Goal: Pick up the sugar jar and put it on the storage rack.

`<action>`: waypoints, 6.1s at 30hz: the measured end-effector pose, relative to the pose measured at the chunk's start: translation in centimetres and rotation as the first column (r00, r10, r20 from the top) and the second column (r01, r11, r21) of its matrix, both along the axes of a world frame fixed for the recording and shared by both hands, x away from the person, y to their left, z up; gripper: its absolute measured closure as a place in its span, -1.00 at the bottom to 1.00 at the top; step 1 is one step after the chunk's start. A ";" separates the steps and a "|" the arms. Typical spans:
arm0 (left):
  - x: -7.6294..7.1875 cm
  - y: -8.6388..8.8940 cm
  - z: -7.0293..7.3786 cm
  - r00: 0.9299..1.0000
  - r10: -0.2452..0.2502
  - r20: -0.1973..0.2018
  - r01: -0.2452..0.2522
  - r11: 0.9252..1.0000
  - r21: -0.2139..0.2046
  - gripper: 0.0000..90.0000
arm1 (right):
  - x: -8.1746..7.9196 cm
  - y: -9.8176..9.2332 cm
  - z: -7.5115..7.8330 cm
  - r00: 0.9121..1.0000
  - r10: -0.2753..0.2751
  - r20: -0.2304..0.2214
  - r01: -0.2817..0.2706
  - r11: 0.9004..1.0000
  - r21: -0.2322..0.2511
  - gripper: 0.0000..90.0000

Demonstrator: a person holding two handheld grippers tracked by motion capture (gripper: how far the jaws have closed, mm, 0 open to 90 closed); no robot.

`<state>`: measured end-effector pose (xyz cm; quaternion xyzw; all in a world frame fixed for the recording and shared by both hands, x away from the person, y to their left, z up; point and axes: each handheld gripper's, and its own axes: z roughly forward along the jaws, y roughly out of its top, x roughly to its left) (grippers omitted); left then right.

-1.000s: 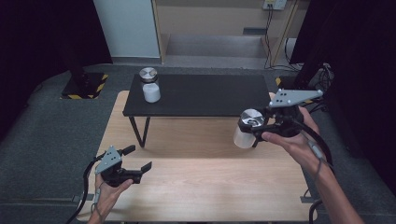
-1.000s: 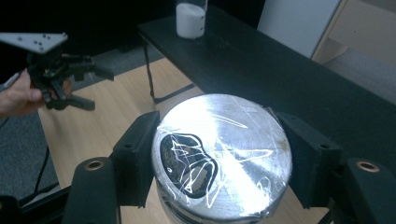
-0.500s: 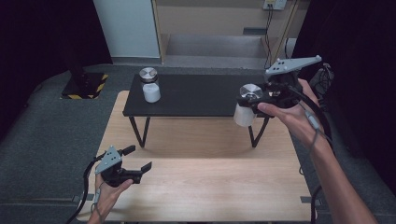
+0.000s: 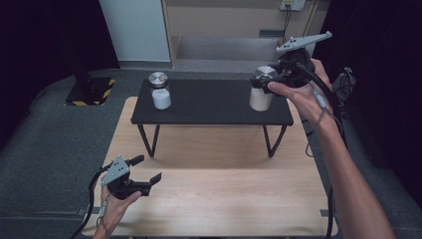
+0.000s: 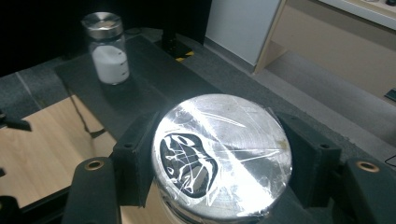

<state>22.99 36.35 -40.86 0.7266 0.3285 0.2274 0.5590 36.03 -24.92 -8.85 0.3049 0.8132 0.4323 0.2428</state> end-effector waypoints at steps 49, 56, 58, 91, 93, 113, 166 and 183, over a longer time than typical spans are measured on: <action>-0.4 0.4 -0.1 1.000 0.018 0.003 -0.018 1.000 -0.002 -0.86 | 9.0 -0.8 -8.9 0.994 -0.053 -0.093 0.063 0.992 0.109 -0.64; -0.3 0.3 -0.1 1.000 0.014 0.002 -0.014 1.000 0.002 -0.86 | 6.6 -3.0 -9.5 0.997 -0.071 -0.033 0.075 0.984 0.161 -0.80; -0.3 0.2 -0.1 1.000 0.012 0.002 -0.012 1.000 0.004 -0.86 | 5.9 -3.8 -9.3 0.998 -0.060 -0.025 0.064 0.983 0.170 -0.81; -0.4 -0.3 0.0 1.000 0.005 -0.001 -0.005 1.000 0.016 -0.86 | -7.5 -7.7 -17.1 0.994 0.061 0.094 -0.084 0.960 0.266 -0.82; -0.4 -0.3 0.0 1.000 0.004 -0.002 -0.004 1.000 0.017 -0.86 | -8.0 -7.7 -18.2 0.994 0.053 0.095 -0.077 0.960 0.268 -0.83; -0.4 -0.5 -0.1 1.000 0.003 0.001 -0.003 1.000 0.028 -0.86 | -11.0 -6.3 -27.5 0.992 -0.002 0.128 -0.029 0.971 0.235 -0.78; -0.4 -0.7 -0.1 1.000 -0.009 0.007 0.009 0.999 0.032 -0.86 | -12.4 -6.7 -33.6 0.984 -0.065 0.164 0.004 0.939 0.344 -0.78; -0.4 -0.7 -0.1 1.000 -0.009 0.007 0.009 0.999 0.032 -0.86 | -12.5 -6.7 -33.7 0.984 -0.064 0.164 0.004 0.938 0.345 -0.78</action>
